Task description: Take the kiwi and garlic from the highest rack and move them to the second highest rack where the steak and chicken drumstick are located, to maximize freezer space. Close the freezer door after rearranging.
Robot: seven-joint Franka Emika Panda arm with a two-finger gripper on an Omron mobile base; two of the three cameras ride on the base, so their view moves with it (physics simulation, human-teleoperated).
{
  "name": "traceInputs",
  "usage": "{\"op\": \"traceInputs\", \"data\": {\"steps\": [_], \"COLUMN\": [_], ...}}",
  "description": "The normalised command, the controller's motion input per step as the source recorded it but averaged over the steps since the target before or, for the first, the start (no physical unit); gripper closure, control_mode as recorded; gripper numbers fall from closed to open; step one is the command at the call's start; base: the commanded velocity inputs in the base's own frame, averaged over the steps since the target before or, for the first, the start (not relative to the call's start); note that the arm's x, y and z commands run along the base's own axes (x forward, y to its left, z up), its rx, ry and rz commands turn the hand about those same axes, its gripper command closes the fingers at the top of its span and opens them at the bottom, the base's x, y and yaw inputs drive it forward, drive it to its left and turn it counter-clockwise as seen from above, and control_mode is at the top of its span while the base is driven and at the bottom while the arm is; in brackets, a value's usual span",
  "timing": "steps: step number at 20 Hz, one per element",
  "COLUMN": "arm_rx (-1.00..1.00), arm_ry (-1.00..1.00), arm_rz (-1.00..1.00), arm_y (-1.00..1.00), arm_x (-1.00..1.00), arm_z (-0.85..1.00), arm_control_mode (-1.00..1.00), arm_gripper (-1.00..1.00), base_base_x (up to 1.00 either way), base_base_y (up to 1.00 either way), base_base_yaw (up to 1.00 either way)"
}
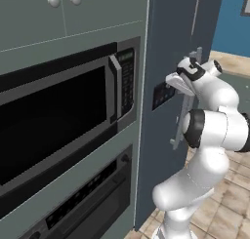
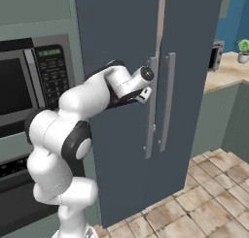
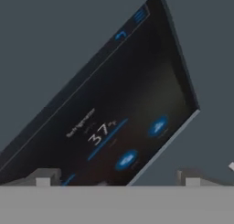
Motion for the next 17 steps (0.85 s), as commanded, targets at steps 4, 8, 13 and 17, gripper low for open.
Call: {"op": "traceInputs", "data": {"steps": [4, 8, 13, 17], "arm_rx": [0.05, 0.04, 0.0, 0.0], "arm_ry": [0.0, 0.0, 0.0, -0.06], "arm_rz": [0.13, 0.15, 0.1, 0.0], "arm_y": [0.3, 0.38, 0.31, 0.01], "arm_x": [0.44, 0.32, -0.06, -0.86], "arm_z": [-0.08, -0.06, -0.04, 0.0], "arm_control_mode": [-1.0, -1.0, -1.0, -1.0], "arm_gripper": [-1.0, -1.0, -1.0, -1.0], "base_base_x": [0.0, 0.0, 0.0, 0.0], "base_base_y": [0.0, 0.0, 0.0, 0.0], "base_base_yaw": [0.0, 0.0, 0.0, 0.0]}}
